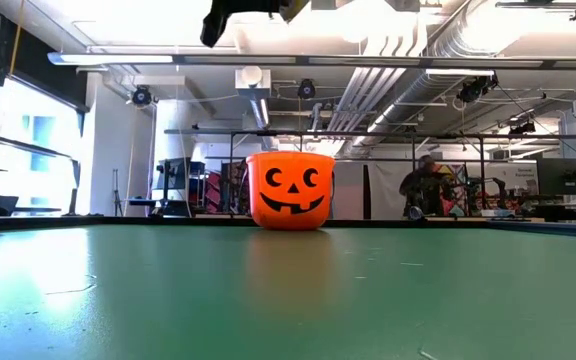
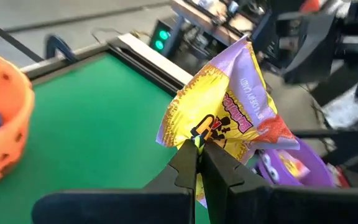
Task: Sort candy by brand, put in halloween buckets
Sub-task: Put the yellow candy in the purple bucket
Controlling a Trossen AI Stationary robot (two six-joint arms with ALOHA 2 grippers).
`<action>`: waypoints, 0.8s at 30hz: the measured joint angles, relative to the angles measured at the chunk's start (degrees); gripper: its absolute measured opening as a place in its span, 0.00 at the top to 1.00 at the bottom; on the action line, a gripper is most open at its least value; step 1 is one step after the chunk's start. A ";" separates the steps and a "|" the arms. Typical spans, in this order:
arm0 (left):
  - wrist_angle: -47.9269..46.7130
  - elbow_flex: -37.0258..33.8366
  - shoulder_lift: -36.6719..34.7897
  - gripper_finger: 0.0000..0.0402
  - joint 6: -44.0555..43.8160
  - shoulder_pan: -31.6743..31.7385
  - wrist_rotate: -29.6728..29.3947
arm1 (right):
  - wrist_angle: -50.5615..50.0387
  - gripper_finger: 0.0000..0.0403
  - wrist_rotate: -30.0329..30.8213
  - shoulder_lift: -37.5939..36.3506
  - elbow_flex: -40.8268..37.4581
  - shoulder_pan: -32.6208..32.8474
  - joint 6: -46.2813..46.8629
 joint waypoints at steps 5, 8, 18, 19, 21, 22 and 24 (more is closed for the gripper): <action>0.81 0.00 0.02 1.00 1.07 -1.05 -5.56 | 3.59 0.50 -1.50 3.78 0.00 -4.06 -5.51; 0.81 0.00 0.22 1.00 2.45 -1.27 -5.91 | 7.47 0.50 -2.99 5.80 0.00 -5.88 -8.82; 1.46 0.04 1.26 1.00 3.00 -1.73 -5.71 | 10.32 0.55 -2.43 8.20 0.00 -8.76 -12.49; 1.39 0.04 1.30 1.00 3.34 -1.94 -5.72 | 10.19 0.58 -2.25 8.20 0.00 -8.89 -12.81; 1.36 0.02 1.52 1.00 3.86 -2.39 -5.82 | 10.10 0.65 -2.25 8.20 0.00 -8.97 -12.90; 1.71 0.02 1.73 1.00 3.99 -2.57 -5.97 | 10.02 0.69 -2.25 8.20 0.00 -8.97 -12.95; 2.23 0.02 1.88 1.00 4.01 -2.91 -6.02 | 10.01 0.78 -2.36 8.20 0.00 -8.97 -14.05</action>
